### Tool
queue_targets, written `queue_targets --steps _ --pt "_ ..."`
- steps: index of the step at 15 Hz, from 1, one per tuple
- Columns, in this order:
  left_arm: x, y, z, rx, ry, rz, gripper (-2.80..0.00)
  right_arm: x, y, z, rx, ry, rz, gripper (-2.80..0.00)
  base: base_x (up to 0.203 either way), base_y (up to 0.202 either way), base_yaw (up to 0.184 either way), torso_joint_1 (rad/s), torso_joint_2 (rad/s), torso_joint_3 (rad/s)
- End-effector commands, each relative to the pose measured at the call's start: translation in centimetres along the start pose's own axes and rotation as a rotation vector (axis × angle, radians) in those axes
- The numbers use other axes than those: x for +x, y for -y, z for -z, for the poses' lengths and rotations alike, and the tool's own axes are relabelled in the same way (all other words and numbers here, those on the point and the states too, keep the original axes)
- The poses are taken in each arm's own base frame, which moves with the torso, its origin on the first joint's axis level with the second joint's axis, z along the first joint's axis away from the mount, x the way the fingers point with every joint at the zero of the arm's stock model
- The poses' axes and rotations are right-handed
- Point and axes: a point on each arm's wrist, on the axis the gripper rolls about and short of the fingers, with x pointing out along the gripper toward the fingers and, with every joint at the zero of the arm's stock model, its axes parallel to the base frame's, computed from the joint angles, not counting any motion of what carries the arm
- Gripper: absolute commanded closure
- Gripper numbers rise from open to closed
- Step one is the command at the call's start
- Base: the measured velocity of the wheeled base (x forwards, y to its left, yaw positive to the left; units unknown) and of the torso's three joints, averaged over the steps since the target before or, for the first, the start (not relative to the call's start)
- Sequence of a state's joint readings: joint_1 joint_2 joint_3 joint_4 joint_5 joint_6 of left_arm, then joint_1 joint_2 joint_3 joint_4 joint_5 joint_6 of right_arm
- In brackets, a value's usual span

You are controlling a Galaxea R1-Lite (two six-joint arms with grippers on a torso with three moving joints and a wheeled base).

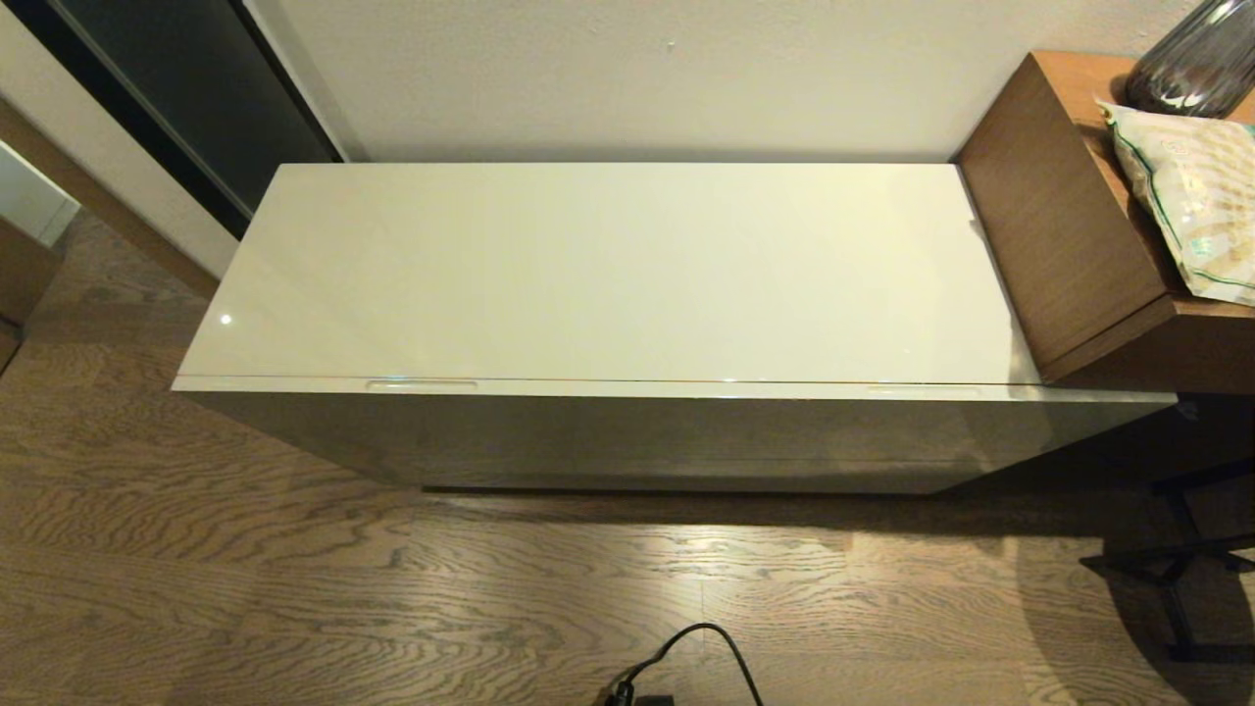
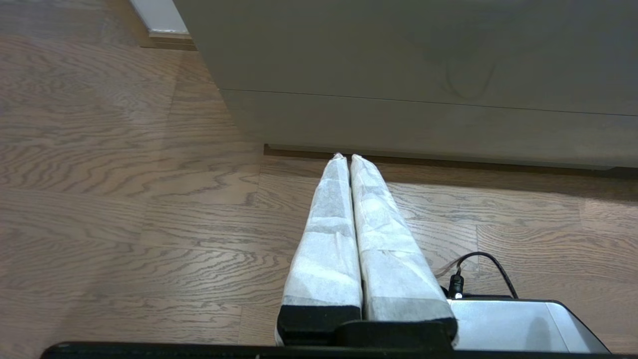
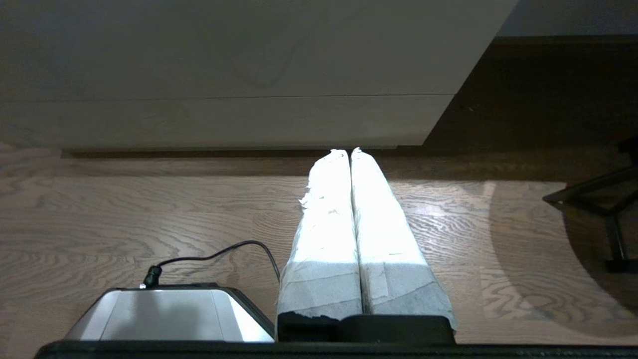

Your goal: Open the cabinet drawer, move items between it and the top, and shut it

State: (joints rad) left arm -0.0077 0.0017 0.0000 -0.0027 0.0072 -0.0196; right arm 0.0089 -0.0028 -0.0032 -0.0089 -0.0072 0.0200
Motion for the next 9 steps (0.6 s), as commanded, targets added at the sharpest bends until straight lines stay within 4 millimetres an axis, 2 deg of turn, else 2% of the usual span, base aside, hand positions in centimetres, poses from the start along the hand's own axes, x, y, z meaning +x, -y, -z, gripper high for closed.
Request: queue_targets --steps 1,9 --pt "0.00 0.00 0.00 0.000 0.001 0.000 0.00 0.02 0.00 -0.01 0.001 -0.003 0.000 0.00 0.000 0.000 0.000 0.000 0.00 0.000" --pt "0.00 0.00 0.00 0.000 0.001 0.000 0.00 0.01 0.01 0.03 0.004 -0.008 0.002 0.00 0.000 0.000 0.000 0.000 0.00 0.000"
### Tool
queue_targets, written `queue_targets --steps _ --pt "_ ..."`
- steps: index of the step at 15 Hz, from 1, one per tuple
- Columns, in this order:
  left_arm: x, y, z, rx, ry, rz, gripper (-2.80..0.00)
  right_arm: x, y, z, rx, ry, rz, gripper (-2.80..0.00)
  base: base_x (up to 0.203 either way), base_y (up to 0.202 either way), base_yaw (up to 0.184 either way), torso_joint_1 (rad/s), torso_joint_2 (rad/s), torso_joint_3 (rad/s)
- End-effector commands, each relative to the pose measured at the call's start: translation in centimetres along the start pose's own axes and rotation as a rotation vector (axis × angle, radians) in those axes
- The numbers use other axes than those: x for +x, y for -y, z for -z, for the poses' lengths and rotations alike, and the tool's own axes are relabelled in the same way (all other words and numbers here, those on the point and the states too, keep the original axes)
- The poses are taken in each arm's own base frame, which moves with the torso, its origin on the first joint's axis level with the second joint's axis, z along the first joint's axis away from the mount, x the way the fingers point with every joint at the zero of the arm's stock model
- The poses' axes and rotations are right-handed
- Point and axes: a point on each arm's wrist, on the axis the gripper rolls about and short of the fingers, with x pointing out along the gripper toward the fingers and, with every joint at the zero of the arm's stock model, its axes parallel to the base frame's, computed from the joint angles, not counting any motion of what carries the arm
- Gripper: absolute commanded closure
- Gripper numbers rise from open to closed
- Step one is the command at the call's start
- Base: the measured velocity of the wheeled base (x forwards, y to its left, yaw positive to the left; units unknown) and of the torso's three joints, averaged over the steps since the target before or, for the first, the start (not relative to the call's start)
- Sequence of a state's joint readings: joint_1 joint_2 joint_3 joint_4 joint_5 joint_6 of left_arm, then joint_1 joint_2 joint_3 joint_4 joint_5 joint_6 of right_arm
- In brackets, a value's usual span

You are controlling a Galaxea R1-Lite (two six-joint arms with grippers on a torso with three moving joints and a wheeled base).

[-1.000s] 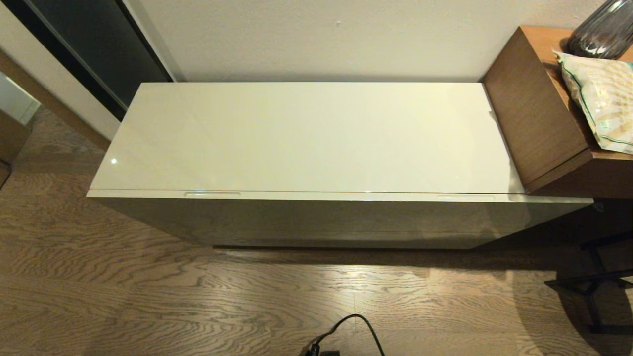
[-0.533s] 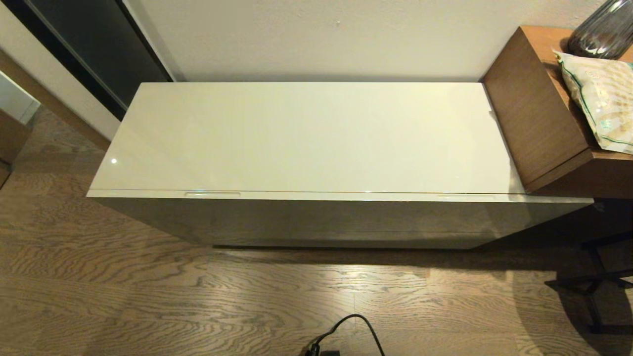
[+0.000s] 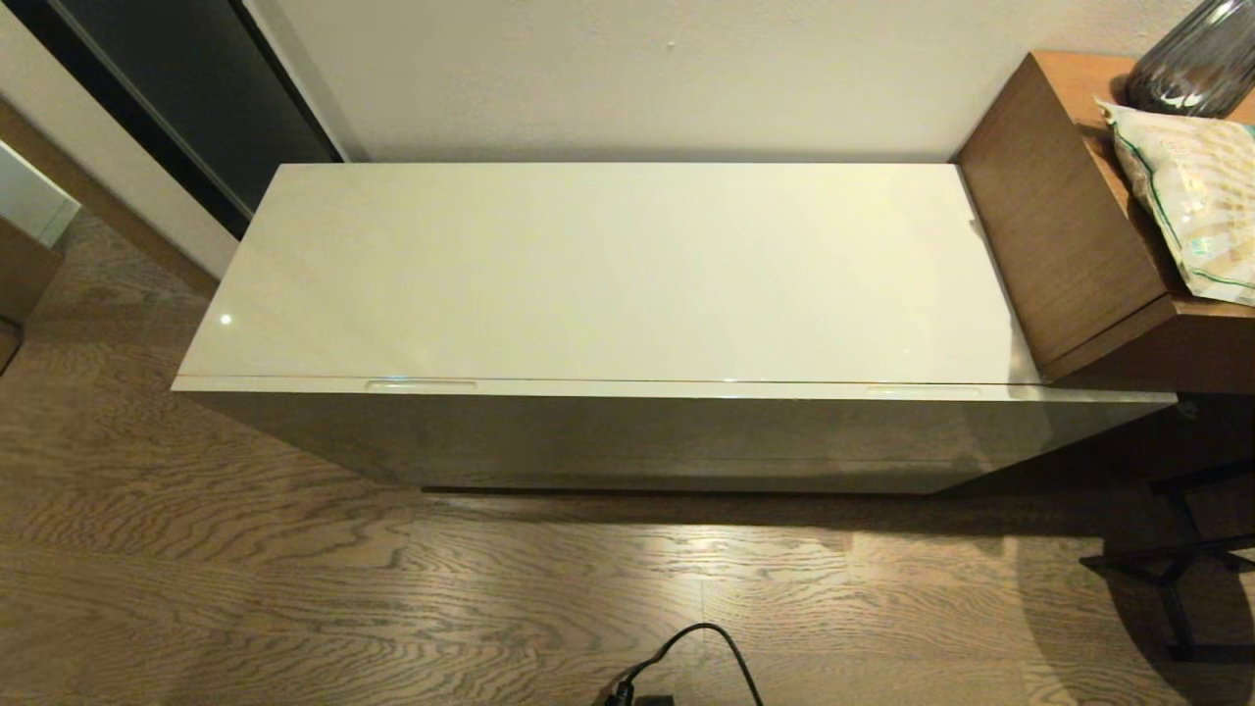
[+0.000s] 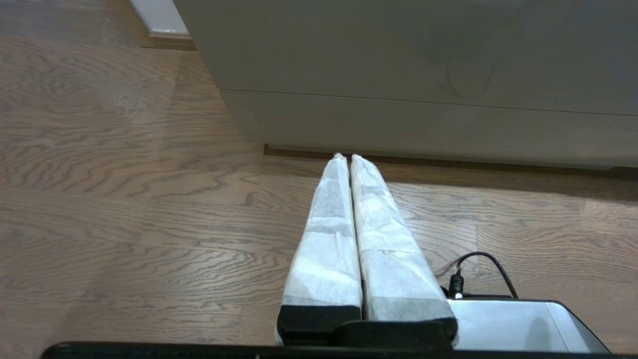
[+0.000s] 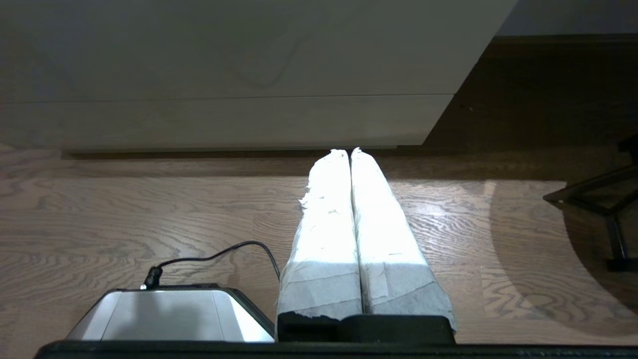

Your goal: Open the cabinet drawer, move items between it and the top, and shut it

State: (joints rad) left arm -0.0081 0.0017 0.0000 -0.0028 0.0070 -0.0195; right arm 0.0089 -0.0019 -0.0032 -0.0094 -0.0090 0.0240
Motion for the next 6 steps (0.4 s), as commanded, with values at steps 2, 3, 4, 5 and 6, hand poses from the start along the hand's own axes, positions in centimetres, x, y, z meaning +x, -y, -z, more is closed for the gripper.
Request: queue_targets --steps 2,3,4,5,6 --pt "0.00 0.00 0.00 0.000 0.000 -0.001 0.00 0.02 0.00 -0.01 -0.001 -0.001 -0.001 0.00 0.000 0.000 0.000 0.000 0.00 0.000" --pt "0.00 0.00 0.00 0.000 0.000 -0.001 0.00 0.02 0.00 0.00 -0.001 -0.002 0.000 0.00 0.000 0.000 0.000 0.000 0.00 0.000" --pt "0.00 0.00 0.00 0.000 0.000 -0.001 0.00 0.02 0.00 0.00 -0.001 -0.002 -0.002 0.00 0.000 0.000 0.000 0.000 0.00 0.000" --pt "0.00 0.00 0.00 0.000 0.000 -0.001 0.00 0.02 0.00 0.00 -0.001 -0.002 -0.002 0.00 0.000 0.000 0.000 0.000 0.00 0.000" --pt "0.00 0.00 0.00 0.000 0.000 -0.001 0.00 0.02 0.00 0.00 -0.001 -0.002 -0.002 0.00 0.000 0.000 0.000 0.000 0.00 0.000"
